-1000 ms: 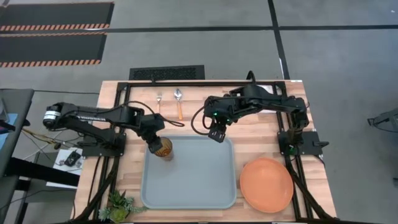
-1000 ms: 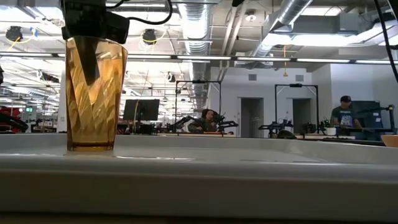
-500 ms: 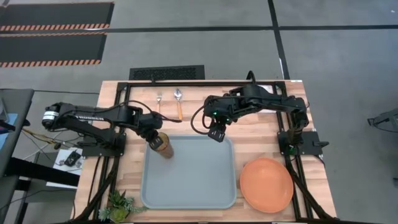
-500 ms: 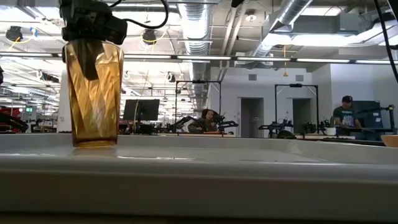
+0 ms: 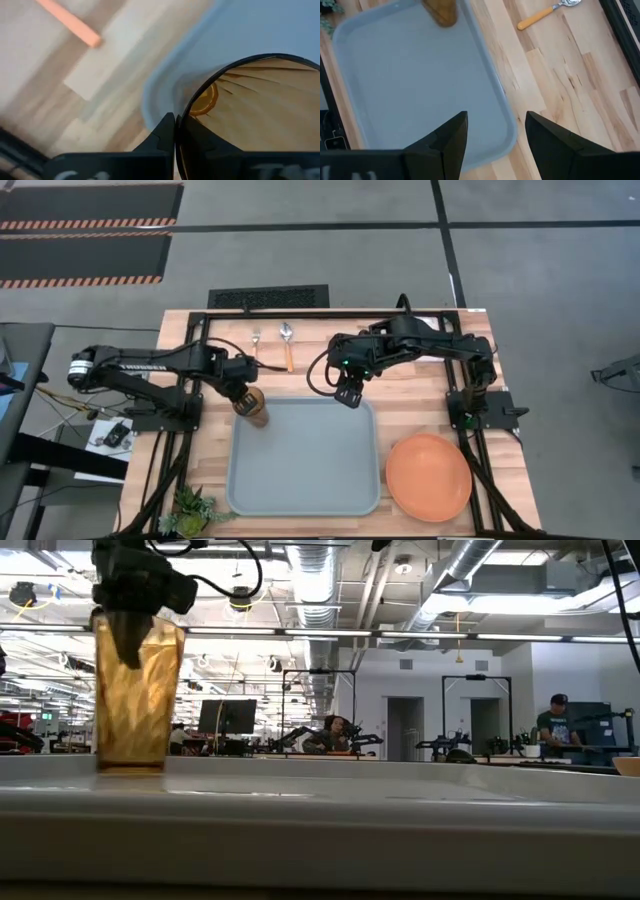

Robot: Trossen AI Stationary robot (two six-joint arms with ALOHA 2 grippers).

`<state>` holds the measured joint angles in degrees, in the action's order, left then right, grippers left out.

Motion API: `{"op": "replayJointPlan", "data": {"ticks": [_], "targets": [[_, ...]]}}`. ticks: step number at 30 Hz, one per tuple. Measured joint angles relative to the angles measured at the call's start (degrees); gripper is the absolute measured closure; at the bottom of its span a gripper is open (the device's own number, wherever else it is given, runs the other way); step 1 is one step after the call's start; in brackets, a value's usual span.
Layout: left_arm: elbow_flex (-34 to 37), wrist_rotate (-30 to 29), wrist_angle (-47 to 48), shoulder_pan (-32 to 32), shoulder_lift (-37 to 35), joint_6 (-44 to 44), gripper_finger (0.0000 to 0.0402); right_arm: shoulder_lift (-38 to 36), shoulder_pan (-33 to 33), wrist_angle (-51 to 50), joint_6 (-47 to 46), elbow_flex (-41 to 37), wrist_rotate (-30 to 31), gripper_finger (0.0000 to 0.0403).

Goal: Pick and place plate/cup/fork/spoon on tray
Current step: Put the brown glass on the top left of the gray serving tray

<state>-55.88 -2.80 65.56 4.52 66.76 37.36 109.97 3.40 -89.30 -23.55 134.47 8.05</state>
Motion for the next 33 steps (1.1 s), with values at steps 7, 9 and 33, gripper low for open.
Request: {"op": "replayJointPlan", "data": {"ticks": [7,9,33], "targets": [[0.0,-1.39,1.2,1.86,0.0,-1.43,0.0401,0.0,0.0,0.01,0.02,0.0,0.0,0.018],[0.0,-1.08,0.97,1.85,0.0,-1.46,0.0401,0.0,0.0,0.01,0.02,0.0,0.0,0.018],[-3.13,-4.99,2.09,-2.02,3.35,1.31,0.0359,0.0,-0.04,-0.06,0.19,0.0,-0.02,0.018]]}}
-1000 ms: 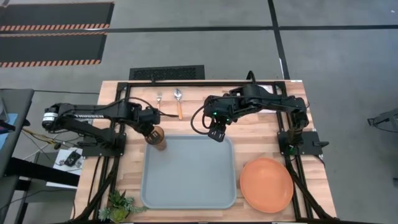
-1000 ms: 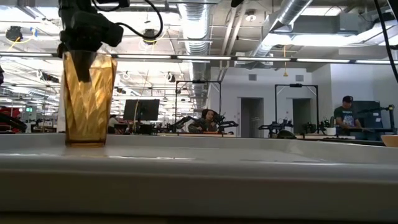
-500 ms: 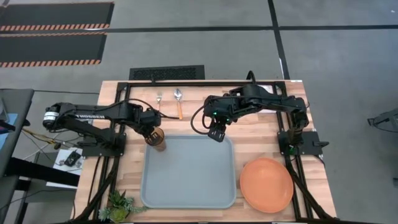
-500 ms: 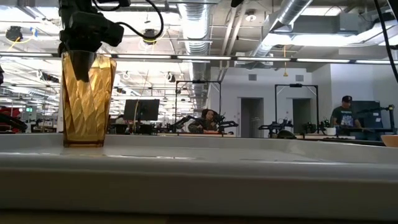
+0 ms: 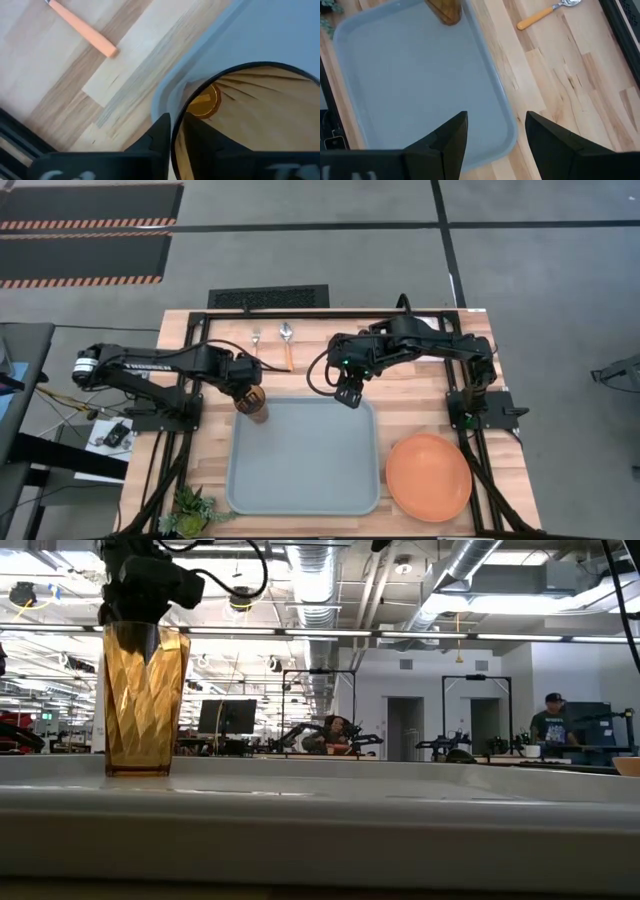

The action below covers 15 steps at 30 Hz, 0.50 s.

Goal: Pick and place plate/cup/fork/spoon on tray
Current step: Put the brown glass on the top left of the gray serving tray, then put the orange plate on the gray serving tray to the bottom right of the brown glass

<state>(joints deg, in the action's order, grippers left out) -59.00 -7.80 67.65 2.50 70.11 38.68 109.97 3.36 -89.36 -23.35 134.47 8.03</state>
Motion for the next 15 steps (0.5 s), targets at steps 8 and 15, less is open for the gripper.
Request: {"op": "replayJointPlan", "data": {"ticks": [8,15], "targets": [[-0.04,-0.02,-0.05,0.0,-0.05,0.02,0.0293,0.0,0.0,-0.15,0.0,0.0,0.0,0.018],[-1.02,1.42,0.08,0.0,-0.05,-0.07,0.023,0.0,0.0,-0.2,-0.04,0.0,-0.03,0.018]]}}
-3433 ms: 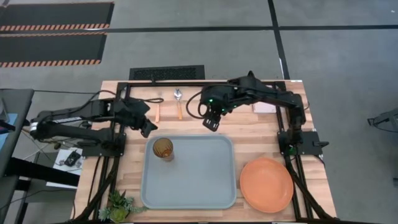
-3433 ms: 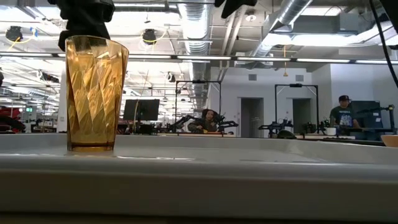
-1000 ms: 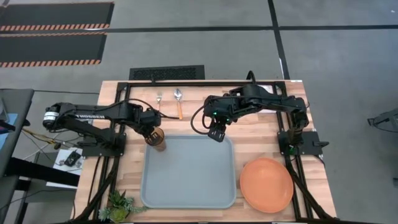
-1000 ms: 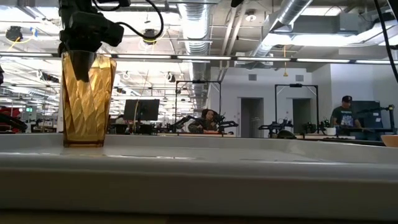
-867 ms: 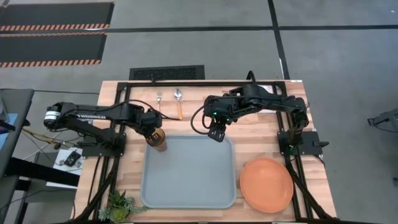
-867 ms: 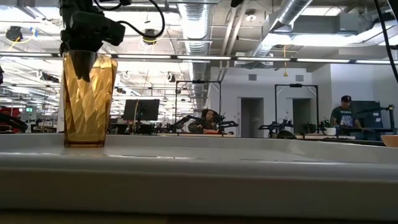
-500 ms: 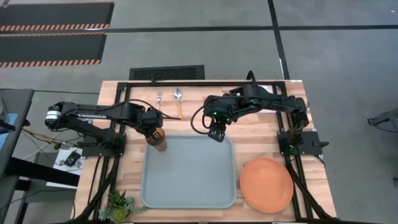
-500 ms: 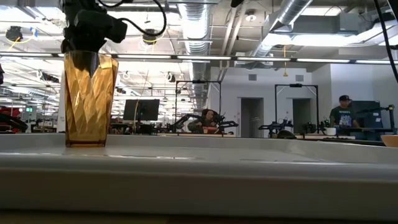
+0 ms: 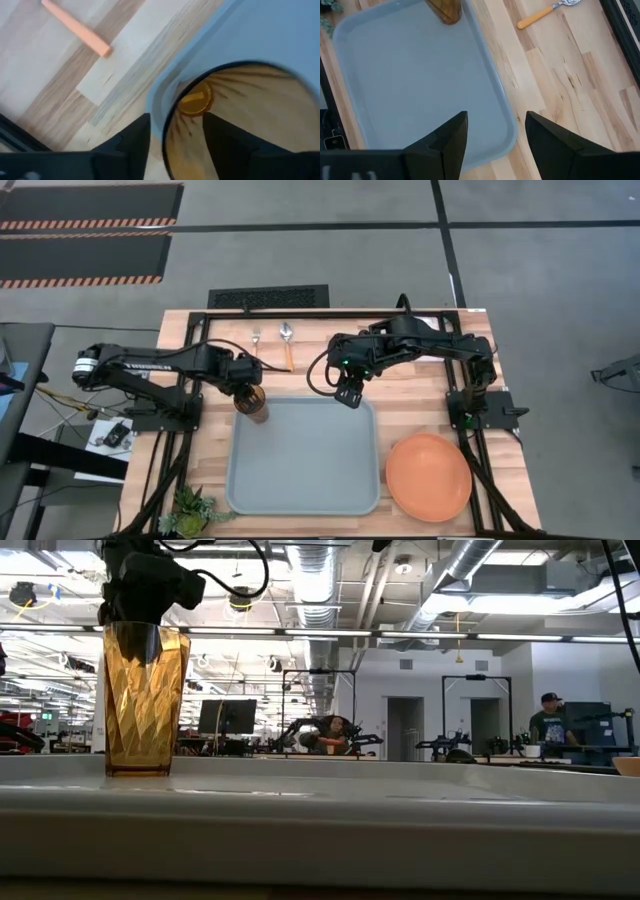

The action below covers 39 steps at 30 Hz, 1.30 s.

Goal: Pick and place plate/cup/fork/spoon on tray
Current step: Put the orange plate on the gray serving tray to the bottom right of the brown glass

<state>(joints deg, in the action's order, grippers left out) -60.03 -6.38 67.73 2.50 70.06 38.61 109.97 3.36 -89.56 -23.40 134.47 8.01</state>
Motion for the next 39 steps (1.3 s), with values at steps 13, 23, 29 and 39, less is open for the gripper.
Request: {"op": "replayJointPlan", "data": {"ticks": [13,23,29,39], "targets": [[-14.93,-0.92,4.11,0.17,-0.07,-2.35,0.0197,-0.57,-0.94,-0.44,2.5,-3.99,-2.25,0.018],[-28.41,-1.52,3.89,0.17,-0.11,-6.47,0.0197,-19.65,1.96,2.95,0.2,-46.25,-5.55,0.018],[-30.52,-3.39,3.52,0.22,-0.13,-8.87,0.0197,-35.28,4.91,17.11,-2.39,-73.52,-13.27,0.018],[-30.52,-4.73,3.29,0.22,0.13,-8.8,0.0197,-34.52,12.34,34.38,-5.58,-91.57,-14.34,0.018]]}}
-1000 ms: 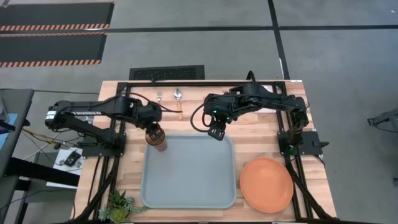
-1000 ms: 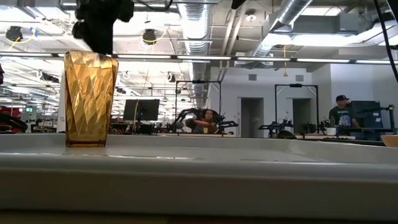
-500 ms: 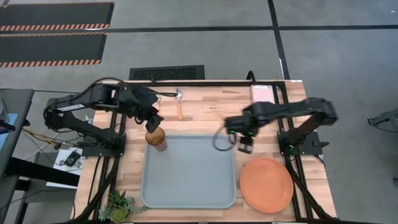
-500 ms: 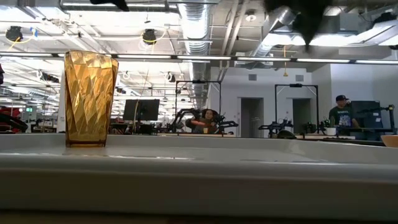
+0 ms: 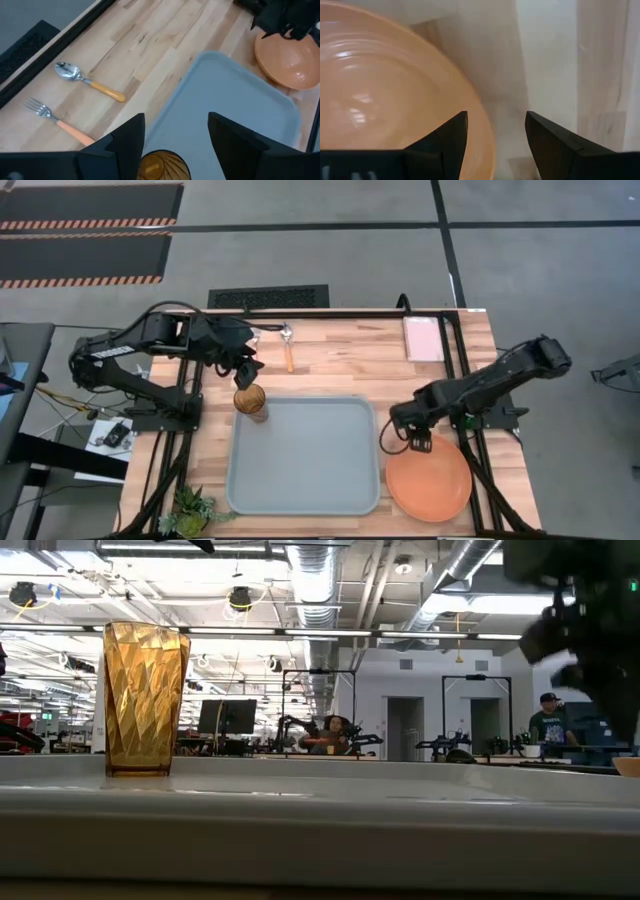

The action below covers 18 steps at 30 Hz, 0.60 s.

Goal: Pick and place plate/cup/fork/spoon on tray
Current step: Put the orange plate on the gray serving tray to the bottom right of the brown glass

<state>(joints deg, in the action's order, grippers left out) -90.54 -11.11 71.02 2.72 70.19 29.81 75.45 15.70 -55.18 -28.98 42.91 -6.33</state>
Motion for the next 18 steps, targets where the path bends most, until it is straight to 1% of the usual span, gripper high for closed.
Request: {"op": "replayJointPlan", "data": {"ticks": [4,8,13,14,16,18], "targets": [[0.0,-1.26,0.0,0.0,0.0,-0.03,0.0197,3.76,-0.06,1.87,3.27,-0.85,-0.14,0.018],[0.02,-1.59,0.02,0.0,0.0,0.4,0.0197,7.03,-0.06,5.57,5.4,-0.89,-3.9,0.018],[0.02,-1.69,0.07,0.0,0.0,0.45,0.0197,11.75,0.49,9.06,8.04,-0.89,-6.47,0.0182],[0.02,-1.69,0.14,0.0,0.0,0.45,0.0197,12.8,0.47,9.71,8.43,-0.87,-6.97,0.0188],[0.02,-1.71,0.51,0.0,0.0,0.43,0.0197,14.06,0.38,9.99,9.36,-0.65,-7.38,0.0211],[0.02,-1.76,0.64,0.0,0.0,0.43,0.0197,15.14,0.31,9.64,9.74,-0.61,-7.44,0.0257]]}}
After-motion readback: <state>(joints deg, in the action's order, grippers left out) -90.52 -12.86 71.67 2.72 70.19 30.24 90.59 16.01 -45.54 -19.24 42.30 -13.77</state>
